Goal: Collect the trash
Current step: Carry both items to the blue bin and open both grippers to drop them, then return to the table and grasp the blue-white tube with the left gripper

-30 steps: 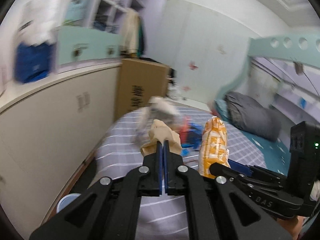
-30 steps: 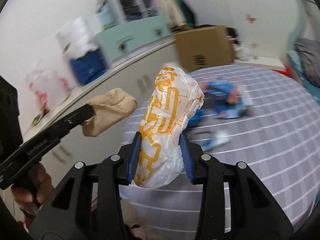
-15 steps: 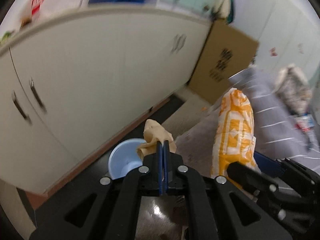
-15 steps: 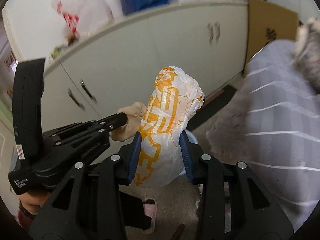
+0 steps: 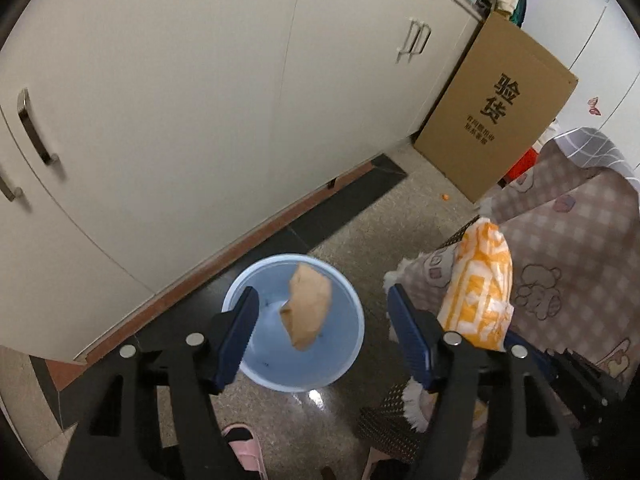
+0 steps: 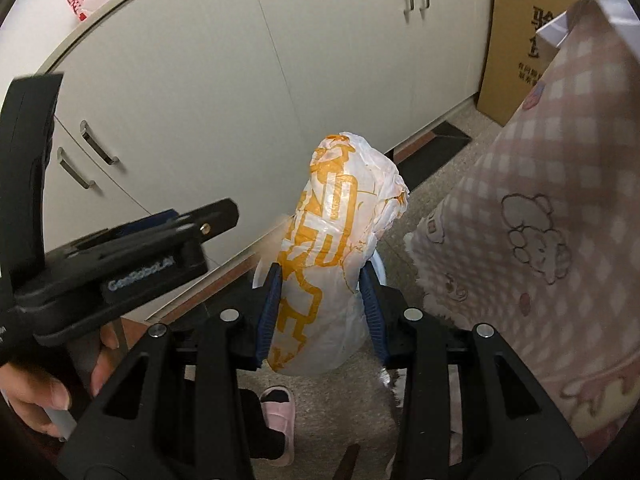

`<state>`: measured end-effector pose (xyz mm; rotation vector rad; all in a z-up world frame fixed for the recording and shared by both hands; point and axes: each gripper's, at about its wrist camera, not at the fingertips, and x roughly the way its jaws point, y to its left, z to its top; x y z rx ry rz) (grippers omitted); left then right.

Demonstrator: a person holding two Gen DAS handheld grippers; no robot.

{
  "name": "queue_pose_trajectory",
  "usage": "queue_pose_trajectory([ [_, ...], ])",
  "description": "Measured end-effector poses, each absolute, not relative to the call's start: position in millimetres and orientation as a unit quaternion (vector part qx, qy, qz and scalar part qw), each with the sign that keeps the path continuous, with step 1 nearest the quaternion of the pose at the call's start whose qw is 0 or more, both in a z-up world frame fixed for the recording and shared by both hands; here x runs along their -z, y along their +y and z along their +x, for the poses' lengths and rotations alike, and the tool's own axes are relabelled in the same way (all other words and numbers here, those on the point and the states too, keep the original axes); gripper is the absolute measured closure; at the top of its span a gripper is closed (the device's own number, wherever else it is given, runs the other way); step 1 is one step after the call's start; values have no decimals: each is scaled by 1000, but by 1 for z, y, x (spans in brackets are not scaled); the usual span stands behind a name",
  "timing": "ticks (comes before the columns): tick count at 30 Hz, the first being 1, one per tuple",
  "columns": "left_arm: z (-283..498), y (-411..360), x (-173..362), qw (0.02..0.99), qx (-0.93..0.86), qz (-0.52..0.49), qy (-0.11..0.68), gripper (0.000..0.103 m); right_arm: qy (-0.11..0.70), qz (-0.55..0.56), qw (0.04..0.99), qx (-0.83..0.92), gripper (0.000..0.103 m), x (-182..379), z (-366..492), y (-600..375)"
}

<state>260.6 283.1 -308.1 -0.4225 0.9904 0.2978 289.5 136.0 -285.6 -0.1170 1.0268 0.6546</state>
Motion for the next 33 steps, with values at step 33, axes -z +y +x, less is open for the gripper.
queue_pose_trajectory([
  [33, 174, 314, 205, 881, -220, -233, 348, 28, 371, -5, 876, -309, 26, 194, 260, 127],
])
